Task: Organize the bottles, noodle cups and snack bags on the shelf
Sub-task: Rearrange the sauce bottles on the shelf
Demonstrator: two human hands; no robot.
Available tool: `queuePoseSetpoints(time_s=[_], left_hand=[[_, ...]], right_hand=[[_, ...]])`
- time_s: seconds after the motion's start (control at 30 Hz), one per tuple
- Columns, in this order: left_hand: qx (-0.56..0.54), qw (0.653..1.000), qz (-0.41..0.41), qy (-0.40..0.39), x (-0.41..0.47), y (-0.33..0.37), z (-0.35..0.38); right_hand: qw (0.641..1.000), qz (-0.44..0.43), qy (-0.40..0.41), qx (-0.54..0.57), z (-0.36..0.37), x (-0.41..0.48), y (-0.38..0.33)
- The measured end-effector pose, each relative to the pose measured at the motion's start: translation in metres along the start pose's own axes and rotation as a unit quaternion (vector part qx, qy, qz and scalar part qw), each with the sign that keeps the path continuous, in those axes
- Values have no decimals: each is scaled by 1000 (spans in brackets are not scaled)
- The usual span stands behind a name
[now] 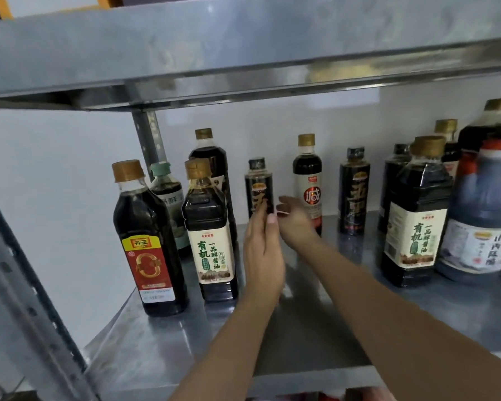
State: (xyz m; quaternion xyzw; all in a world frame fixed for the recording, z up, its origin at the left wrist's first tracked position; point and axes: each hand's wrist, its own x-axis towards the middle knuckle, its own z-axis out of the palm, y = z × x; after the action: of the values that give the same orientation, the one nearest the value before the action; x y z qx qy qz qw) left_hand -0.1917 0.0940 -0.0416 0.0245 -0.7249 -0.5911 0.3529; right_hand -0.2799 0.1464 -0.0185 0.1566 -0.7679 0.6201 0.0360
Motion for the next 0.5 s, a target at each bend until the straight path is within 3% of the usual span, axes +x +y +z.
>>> queuePoseSetpoints(time_s=[0.17, 0.3, 0.5], left_hand=[[-7, 1000, 1, -3, 2, -1, 0], [12, 1000, 1, -5, 2, -4, -5], [34, 999, -30, 19, 5, -11, -4]], right_hand=[[1000, 3, -20, 18, 20, 18, -2], [996, -23, -28, -79, 20, 21, 6], [994, -63, -45, -72, -5, -13, 6]])
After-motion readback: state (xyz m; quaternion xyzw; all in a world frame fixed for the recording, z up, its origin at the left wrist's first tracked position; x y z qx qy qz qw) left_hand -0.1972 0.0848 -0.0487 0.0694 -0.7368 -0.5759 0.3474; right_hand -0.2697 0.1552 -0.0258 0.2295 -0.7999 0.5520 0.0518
